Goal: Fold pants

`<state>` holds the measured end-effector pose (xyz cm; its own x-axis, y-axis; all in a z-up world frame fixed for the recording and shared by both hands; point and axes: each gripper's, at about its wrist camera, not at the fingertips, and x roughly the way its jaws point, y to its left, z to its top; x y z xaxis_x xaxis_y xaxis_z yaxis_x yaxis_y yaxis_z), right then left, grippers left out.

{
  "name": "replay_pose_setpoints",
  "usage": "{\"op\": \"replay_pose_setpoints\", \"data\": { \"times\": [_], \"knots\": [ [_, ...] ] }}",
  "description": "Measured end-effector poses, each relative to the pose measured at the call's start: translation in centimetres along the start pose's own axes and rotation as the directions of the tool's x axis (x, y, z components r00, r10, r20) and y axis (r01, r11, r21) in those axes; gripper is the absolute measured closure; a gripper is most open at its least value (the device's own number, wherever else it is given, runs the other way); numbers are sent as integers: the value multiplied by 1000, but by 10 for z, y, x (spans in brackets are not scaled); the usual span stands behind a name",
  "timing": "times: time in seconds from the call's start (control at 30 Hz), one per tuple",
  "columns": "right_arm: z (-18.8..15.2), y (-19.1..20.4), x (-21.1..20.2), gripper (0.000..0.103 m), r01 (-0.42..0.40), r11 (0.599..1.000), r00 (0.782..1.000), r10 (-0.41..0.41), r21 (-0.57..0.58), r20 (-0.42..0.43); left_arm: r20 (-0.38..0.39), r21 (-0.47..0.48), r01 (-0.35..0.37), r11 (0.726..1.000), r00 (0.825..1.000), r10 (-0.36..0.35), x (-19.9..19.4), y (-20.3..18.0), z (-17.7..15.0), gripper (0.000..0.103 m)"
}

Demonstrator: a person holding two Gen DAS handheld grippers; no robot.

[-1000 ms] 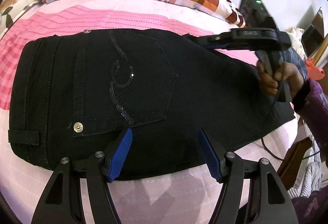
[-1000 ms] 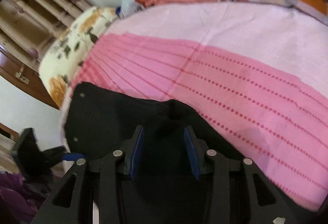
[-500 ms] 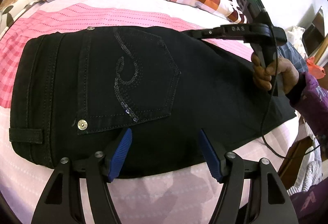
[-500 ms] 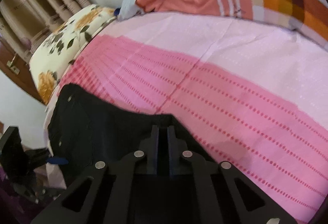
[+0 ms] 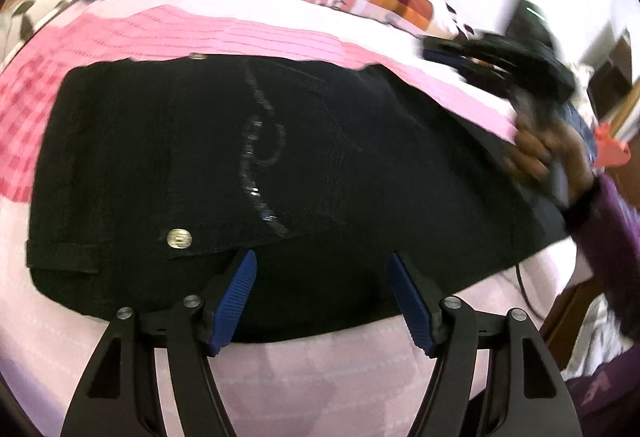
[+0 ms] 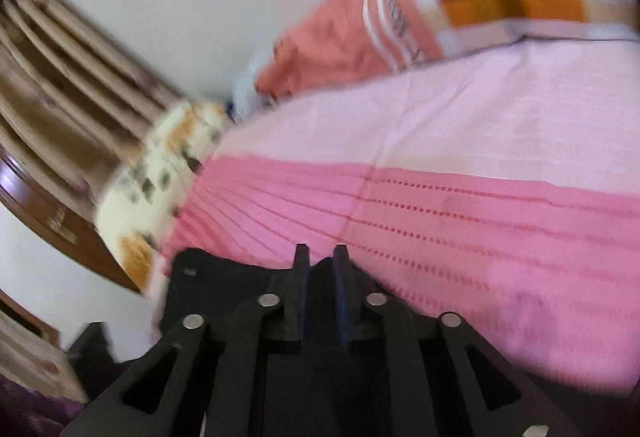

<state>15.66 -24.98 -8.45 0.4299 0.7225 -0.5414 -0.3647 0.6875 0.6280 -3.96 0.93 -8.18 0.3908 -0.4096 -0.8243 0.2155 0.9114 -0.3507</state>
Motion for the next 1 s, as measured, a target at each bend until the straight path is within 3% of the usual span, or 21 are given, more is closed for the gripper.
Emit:
{"op": "replay_pose_setpoints", "data": {
  "times": [0.1,0.17,0.27,0.33,0.4,0.6,0.73,0.83,1.0],
  "knots": [
    [-43,20,-33,81,-46,999,999,46,-1,-23,10,-32,2,999,1000,-2,-4,11,2,34],
    [-86,38,-44,81,-30,999,997,28,-24,-68,16,-44,14,999,1000,-13,-7,16,1,34],
    [-145,72,-44,81,84,987,987,-102,-140,-127,19,-36,2,999,1000,-1,-9,16,0,34],
    [-177,99,-40,81,184,949,969,-219,-258,-115,21,-38,6,999,1000,-5,-10,17,0,34],
    [-196,117,-35,82,242,910,955,-284,-337,-81,20,-48,16,999,1000,-15,-10,19,0,34],
    [-212,131,-11,84,369,799,904,-427,-475,-15,26,-71,14,997,1000,-12,-18,27,4,34],
    [-215,135,-6,84,389,756,890,-457,-526,1,35,-97,15,995,999,-11,-25,42,3,34],
    [-219,142,3,84,410,701,871,-492,-583,20,48,-112,9,994,999,-3,-28,50,0,34],
    [-231,159,20,85,409,547,840,-539,-730,67,43,-107,6,994,999,-1,-27,52,-2,34]
  ]
}}
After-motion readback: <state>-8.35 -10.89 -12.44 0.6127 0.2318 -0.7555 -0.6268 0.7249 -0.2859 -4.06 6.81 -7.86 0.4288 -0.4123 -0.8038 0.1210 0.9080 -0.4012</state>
